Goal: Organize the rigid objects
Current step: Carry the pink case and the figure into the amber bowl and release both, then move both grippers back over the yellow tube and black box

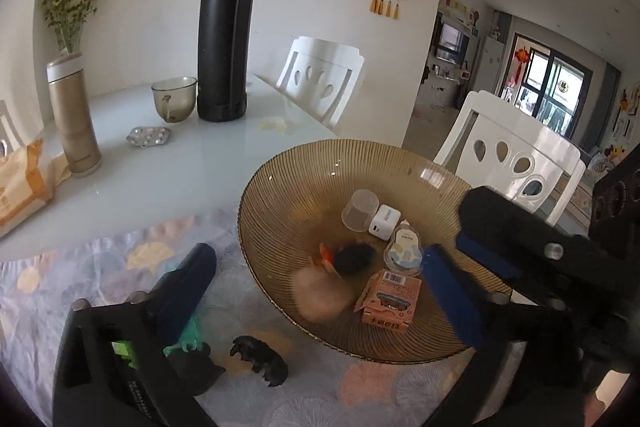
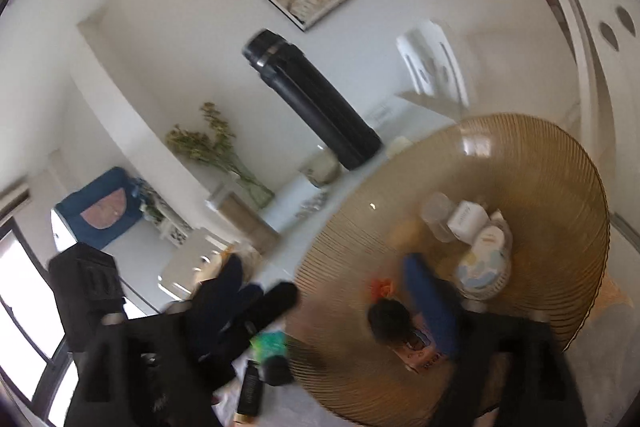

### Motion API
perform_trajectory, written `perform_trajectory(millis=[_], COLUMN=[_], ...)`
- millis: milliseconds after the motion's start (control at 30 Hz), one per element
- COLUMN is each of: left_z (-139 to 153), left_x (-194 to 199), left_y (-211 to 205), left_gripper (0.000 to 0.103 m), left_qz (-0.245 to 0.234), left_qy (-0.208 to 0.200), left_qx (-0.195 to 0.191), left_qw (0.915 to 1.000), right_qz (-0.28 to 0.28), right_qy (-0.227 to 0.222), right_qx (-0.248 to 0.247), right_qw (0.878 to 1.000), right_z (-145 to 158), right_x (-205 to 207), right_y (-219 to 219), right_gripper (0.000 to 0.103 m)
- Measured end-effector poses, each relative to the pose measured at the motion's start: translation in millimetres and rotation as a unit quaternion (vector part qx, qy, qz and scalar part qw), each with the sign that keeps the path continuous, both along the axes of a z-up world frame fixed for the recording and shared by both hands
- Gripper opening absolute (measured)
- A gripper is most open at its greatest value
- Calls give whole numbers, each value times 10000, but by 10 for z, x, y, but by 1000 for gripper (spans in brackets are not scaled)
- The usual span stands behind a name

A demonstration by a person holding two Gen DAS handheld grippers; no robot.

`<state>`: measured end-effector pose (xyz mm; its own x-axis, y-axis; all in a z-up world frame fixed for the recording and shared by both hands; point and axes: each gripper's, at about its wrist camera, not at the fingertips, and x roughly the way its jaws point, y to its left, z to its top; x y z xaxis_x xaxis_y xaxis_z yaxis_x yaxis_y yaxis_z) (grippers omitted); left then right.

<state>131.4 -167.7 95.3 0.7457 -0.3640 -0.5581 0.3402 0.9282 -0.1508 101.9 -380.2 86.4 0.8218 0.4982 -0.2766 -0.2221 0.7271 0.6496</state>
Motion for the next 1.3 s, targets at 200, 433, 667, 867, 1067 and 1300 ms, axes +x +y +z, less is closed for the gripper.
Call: perform_trajectory(millis=[200, 433, 667, 867, 1067, 1300], left_z=[-12, 40, 13, -281, -646, -798], left_x=[41, -78, -232, -480, -575, -616], left_y=[120, 509, 1121, 1585, 1685, 1649], left_gripper=[102, 102, 102, 102, 102, 102], left_qz=[281, 712, 1471, 1910, 2053, 1820], left_qy=[272, 249, 407, 810, 1242, 1385], left_qx=[139, 195, 290, 130, 300, 351], left_qw=[9991, 9970, 9879, 9782, 9703, 9729], right_qz=[92, 292, 757, 1534, 2246, 2210], right_qy=[40, 8, -150, -373, -342, 398], right_qx=[35, -73, -461, -1078, -2014, -2321], right_qw=[9999, 9995, 9960, 9816, 9528, 9464], right_z=[14, 33, 129, 168, -13, -338], right_x=[15, -5, -94, -281, -468, -239], right_y=[45, 172, 556, 1133, 1712, 1811], right_gripper=[100, 101, 101, 101, 99, 86])
